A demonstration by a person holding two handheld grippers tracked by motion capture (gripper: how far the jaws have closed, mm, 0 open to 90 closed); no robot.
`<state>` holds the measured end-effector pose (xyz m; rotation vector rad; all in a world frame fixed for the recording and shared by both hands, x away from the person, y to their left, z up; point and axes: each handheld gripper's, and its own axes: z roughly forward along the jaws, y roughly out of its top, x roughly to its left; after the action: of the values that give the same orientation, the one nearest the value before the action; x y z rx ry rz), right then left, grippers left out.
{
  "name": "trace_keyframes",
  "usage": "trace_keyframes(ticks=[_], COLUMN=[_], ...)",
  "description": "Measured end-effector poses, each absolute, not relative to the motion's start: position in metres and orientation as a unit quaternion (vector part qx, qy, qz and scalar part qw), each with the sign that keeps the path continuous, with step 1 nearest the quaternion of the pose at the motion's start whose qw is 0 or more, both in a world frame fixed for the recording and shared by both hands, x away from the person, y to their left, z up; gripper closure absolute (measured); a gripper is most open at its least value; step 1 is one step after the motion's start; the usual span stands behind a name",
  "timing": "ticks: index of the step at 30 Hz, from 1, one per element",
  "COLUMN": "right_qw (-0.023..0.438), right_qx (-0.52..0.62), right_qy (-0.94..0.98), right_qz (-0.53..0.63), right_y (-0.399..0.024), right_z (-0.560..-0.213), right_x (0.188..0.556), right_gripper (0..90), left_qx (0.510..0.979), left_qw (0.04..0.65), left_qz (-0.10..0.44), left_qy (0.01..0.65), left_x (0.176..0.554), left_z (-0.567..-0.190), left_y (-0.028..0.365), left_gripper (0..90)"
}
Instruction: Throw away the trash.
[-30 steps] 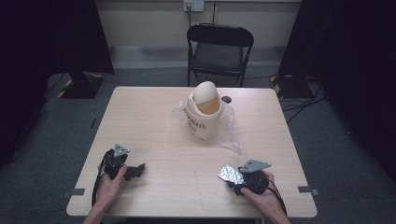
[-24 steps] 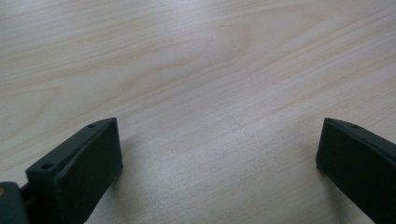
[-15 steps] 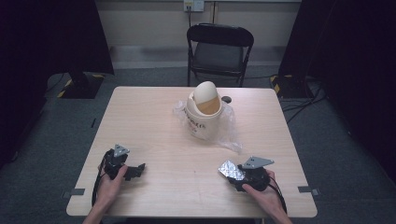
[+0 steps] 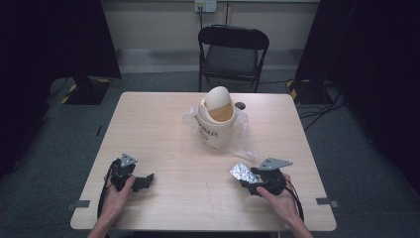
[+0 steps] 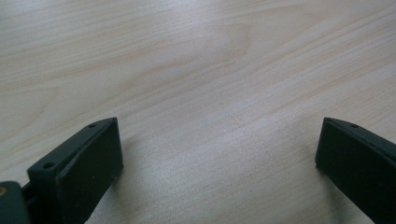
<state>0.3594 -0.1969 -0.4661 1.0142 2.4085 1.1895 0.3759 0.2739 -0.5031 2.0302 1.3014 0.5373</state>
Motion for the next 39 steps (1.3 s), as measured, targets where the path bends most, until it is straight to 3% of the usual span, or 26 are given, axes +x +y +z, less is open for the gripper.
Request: trace_keyframes(ticks=[39], right_qw=[0.184], right_qx=[0.323], right_qy=[0.824], right_qz=[0.428], right_y=[-0.149], right_z=[-0.371], right_x=[0.439], right_gripper=[34.3], left_qx=[0.783], left_qw=[0.334], left_qz=[0.199], left_qy=[0.486], left_x=[0.375], left_z=[-0.503], left_y=[0.277], left_gripper=[0.0])
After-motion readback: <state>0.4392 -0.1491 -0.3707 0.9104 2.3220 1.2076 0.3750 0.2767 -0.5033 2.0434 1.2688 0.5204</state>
